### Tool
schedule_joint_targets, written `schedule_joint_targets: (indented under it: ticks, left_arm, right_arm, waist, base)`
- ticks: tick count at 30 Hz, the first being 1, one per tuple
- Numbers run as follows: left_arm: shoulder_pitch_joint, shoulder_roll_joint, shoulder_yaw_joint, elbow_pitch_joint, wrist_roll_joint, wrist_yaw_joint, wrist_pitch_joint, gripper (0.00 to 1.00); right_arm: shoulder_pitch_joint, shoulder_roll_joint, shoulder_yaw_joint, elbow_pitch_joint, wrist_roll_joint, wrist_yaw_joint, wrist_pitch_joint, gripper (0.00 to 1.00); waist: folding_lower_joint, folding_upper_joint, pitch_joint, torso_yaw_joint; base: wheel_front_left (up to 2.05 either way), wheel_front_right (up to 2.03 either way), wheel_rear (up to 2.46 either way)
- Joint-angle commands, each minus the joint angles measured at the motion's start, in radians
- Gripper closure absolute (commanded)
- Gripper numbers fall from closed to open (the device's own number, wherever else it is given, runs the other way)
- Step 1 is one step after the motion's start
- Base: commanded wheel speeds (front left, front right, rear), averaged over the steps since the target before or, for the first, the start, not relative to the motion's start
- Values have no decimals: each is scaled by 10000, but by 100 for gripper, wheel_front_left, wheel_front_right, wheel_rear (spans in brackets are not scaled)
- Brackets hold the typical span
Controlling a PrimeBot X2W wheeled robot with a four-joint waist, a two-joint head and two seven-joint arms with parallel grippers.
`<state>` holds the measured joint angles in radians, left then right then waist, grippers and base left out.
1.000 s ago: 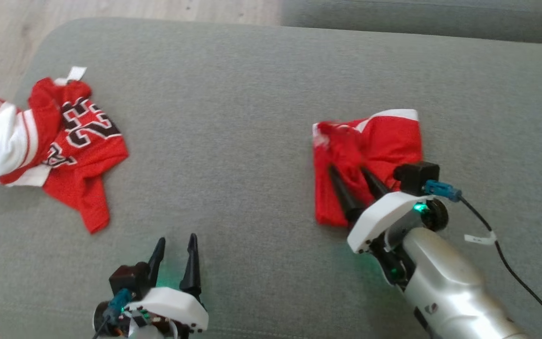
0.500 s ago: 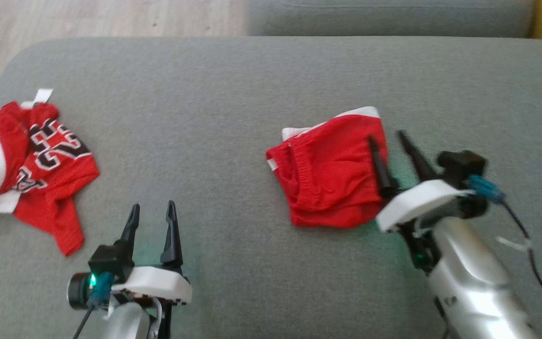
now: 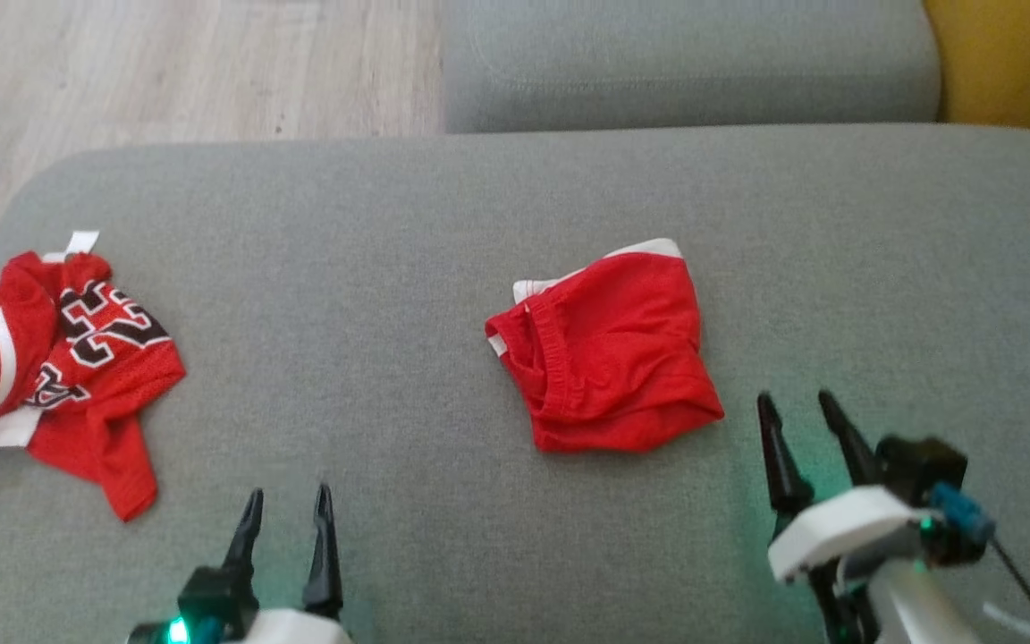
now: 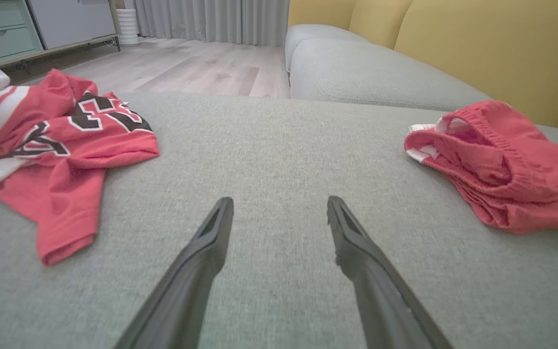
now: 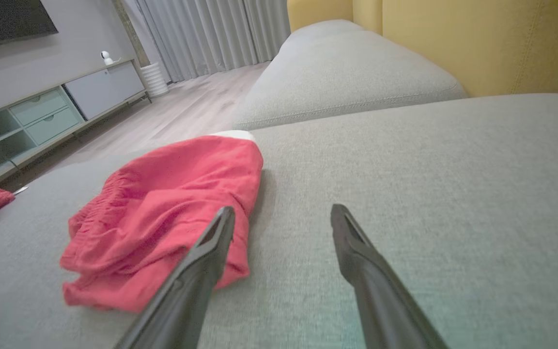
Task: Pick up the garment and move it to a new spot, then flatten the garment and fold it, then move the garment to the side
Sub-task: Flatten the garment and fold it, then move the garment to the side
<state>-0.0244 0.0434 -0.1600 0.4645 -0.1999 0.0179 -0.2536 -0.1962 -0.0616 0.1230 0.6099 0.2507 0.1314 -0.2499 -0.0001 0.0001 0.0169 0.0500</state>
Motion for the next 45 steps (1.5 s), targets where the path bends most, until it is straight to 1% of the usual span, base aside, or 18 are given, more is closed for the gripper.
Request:
schedule_joint_targets:
  ticks: [1,6,12,17,20,27,33,34,35,36,37,42,45]
  left_arm:
    - [-54,68,312,-390,50,54,-82,0]
    - [235,68,293,-425,-44,91,-82,0]
    - [148,68,209,-478,-34,135,-82,0]
    - [36,68,131,-455,-36,118,-82,0]
    - [-63,68,-50,-411,92,79,-82,0]
    - [-297,68,-145,-262,59,59,-82,0]
    - [-430,68,-145,-288,110,102,-82,0]
    - [-445,68,-138,-297,100,106,-82,0]
    - [-459,68,-133,-305,92,106,-82,0]
    - [-474,68,-125,-323,80,103,-82,0]
    - [-480,68,-119,-342,70,95,-82,0]
    - [-379,68,-207,-394,16,56,-82,0]
    - [-216,68,-197,-378,-79,111,-82,0]
  right_arm:
    - [41,112,300,-273,-50,-7,-117,0]
    - [383,113,387,-195,147,-7,-117,0]
    - [323,113,427,-144,136,-7,-118,0]
    - [-85,113,634,445,-500,-7,-118,0]
    - [-425,114,579,774,-796,-7,-118,0]
    - [-1016,114,524,1390,-1113,-7,-118,0]
    - [-1484,114,352,1898,-1258,-7,-118,0]
    - [-1522,114,389,1924,-1229,-7,-118,6]
    - [-1550,114,415,1908,-1175,-7,-118,31]
    - [-1563,114,461,1812,-1176,-7,-118,71]
    - [-1540,114,480,1693,-1142,-7,-118,100]
    - [-1021,114,750,1014,-1106,-7,-118,100]
    - [-559,114,806,626,-1106,-7,-118,100]
  waist:
    - [1,-1,-154,13]
    - [1,-1,-239,-16]
    - [1,-1,-199,15]
    - [1,-1,-39,156]
    - [1,-1,147,344]
    - [1,-1,518,772]
    - [1,-1,741,945]
    - [1,-1,771,953]
    - [1,-1,794,956]
    - [1,-1,814,950]
    - [1,-1,821,939]
    - [1,-1,629,782]
    - [1,-1,399,609]
  base:
    - [0,0,0]
    - [0,0,0]
    - [0,0,0]
    - [0,0,0]
    - [0,0,0]
    - [0,0,0]
    - [0,0,0]
    - [0,0,0]
    - [0,0,0]
    - [0,0,0]
    - [0,0,0]
    - [0,0,0]
    - [0,0,0]
